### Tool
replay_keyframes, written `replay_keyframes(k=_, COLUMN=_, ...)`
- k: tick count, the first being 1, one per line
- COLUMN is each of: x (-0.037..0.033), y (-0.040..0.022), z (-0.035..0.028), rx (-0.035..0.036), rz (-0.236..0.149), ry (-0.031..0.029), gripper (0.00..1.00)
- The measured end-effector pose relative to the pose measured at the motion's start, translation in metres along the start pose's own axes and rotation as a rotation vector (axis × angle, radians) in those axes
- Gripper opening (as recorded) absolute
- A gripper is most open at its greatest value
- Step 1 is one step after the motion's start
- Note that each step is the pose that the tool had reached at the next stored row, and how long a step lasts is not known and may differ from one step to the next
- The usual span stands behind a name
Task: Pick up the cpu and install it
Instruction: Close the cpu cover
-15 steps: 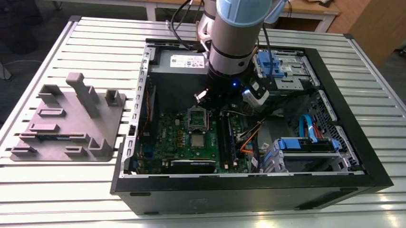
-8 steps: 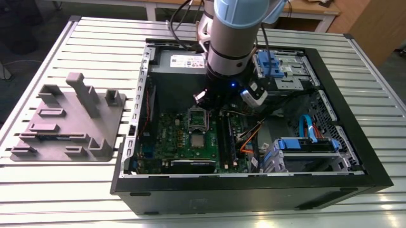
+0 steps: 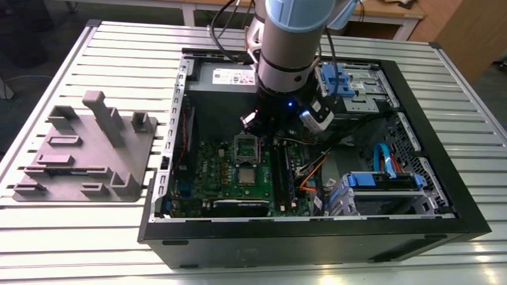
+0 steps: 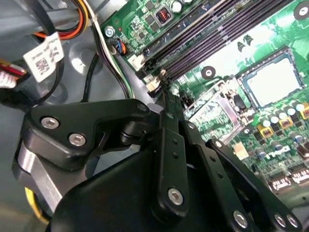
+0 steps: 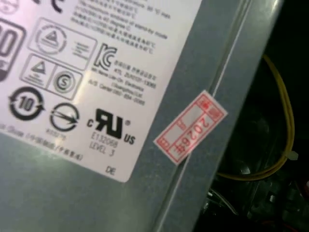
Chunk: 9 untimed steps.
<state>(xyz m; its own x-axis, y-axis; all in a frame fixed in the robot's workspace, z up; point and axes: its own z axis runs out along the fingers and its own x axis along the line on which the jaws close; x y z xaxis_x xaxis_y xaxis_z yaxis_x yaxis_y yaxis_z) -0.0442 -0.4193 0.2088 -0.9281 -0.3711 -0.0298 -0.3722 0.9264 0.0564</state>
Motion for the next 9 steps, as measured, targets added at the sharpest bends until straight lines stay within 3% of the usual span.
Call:
replay_keyframes(k=3, x=0.0000, y=-0.0002, z=-0.0057, rx=0.0000, rz=0.000, ry=0.0000, gripper=0.10)
replay_keyframes(k=9, x=0.0005, y=-0.0017, z=-0.0067, rx=-0.0002, rz=-0.006, ry=0.0003, gripper=0.10)
